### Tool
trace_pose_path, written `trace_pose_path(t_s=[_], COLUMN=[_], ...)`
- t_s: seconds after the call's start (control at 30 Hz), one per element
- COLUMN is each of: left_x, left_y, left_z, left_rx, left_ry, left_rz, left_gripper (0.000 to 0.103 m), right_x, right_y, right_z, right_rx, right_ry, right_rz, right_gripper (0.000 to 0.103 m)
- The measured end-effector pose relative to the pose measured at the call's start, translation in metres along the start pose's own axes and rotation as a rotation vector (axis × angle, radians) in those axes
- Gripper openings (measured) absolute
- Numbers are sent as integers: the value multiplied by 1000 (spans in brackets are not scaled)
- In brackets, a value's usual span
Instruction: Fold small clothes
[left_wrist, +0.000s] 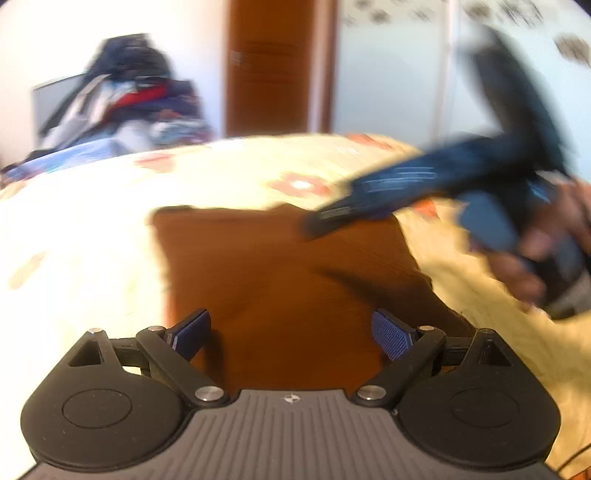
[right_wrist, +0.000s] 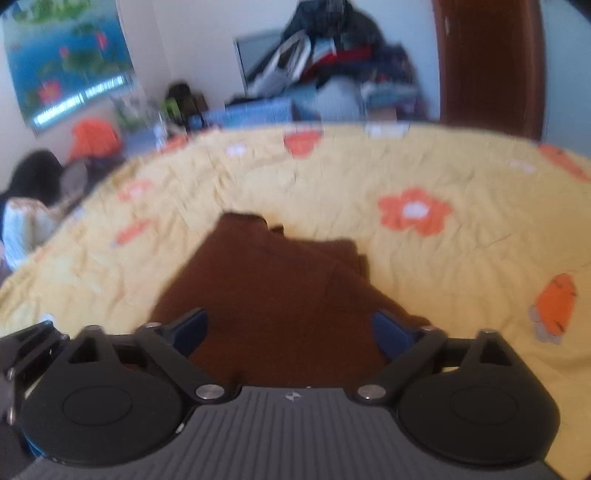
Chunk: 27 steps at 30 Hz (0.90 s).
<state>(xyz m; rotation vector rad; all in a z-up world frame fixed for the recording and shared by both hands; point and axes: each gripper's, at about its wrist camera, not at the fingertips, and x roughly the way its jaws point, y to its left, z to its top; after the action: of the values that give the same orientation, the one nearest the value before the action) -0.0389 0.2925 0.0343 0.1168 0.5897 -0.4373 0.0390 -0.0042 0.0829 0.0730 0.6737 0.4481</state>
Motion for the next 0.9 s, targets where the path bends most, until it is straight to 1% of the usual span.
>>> trace_pose_path(t_s=[0.03, 0.07, 0.17, 0.27, 0.37, 0.4, 0.43, 0.5, 0.53, 0.63, 0.8, 0.9], left_x=[-10, -20, -44, -50, -41, -37, -32, -26, -22, -21, -19, -19], left_y=[5, 8, 9, 2, -5, -6, -6, -6, -4, 1, 6, 15], left_z=[-3, -7, -26, -44, -54, -54, -54, -58, -59, -60, -55, -54], left_rx=[-29, -55, -88, -96, -96, -100, -107, -121, -132, -166, -161, -133], left_ry=[2, 5, 14, 66, 134, 159, 192, 256, 271, 275, 321, 354], left_rz=[27, 53, 107, 142, 179, 201, 216, 229, 236, 246, 245, 221], left_gripper=[95, 95, 95, 95, 95, 95, 95, 95, 96, 100, 100, 103], right_x=[-17, -30, -54, -62, -52, -48, -49, -42, -38, -33, -24, -25], right_y=[3, 5, 10, 14, 15, 15, 20, 27, 31, 41, 59, 59], right_z=[-10, -22, -60, -91, -110, -113, -114, -112, -110, -112, -116, -114], right_rx=[-7, -11, 30, 104, 169, 206, 196, 172, 154, 115, -9, 14], right_ry=[-31, -35, 13, 72, 136, 164, 143, 183, 200, 231, 281, 299], right_rz=[-9, -19, -44, -47, -83, -99, -114, -144, -163, -210, -282, -290], right_gripper=[103, 103, 103, 103, 103, 103, 103, 103, 103, 103, 103, 103])
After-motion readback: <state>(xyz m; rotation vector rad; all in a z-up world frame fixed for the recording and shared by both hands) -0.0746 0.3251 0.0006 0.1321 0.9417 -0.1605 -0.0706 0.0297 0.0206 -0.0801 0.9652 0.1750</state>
